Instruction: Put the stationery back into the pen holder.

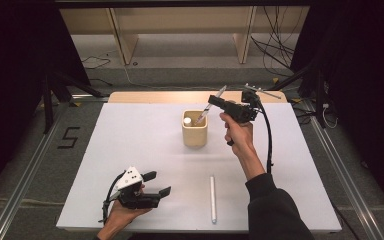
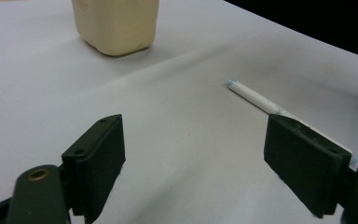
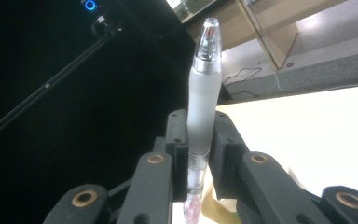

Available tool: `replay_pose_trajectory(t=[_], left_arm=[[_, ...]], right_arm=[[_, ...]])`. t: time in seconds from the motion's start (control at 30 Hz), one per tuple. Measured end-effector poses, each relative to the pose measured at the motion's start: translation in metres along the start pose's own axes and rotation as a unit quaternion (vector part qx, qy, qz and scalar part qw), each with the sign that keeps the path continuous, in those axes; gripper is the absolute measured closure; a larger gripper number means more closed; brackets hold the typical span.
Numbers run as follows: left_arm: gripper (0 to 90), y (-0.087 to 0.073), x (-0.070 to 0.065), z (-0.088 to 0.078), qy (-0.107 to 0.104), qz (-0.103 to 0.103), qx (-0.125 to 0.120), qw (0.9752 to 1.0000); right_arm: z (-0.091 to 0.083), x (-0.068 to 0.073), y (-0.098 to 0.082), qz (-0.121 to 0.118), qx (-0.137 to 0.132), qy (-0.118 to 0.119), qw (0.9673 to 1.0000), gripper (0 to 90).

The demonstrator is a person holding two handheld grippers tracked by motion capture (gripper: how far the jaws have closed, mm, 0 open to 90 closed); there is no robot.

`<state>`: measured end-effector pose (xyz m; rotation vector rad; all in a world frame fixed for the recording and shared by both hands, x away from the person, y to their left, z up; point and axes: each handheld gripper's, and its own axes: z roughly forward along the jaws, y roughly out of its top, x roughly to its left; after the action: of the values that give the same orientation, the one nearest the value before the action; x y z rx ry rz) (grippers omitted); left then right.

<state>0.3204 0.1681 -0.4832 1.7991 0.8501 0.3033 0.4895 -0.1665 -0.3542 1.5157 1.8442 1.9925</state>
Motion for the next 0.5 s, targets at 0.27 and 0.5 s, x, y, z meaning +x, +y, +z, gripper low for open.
replay_pose_trajectory(t=[0.27, 0.5], left_arm=[[20.1, 0.0, 0.002, -0.002, 0.003, -0.001, -0.003, 1.0], [20.0, 0.0, 0.002, -0.003, 0.004, -0.002, -0.004, 1.0]], right_arm=[[0.007, -0.005, 0.003, 0.003, -0.002, -0.011, 0.9999, 79.7], [0.015, -0.008, 0.005, 0.005, 0.0, -0.027, 0.9996, 79.8]])
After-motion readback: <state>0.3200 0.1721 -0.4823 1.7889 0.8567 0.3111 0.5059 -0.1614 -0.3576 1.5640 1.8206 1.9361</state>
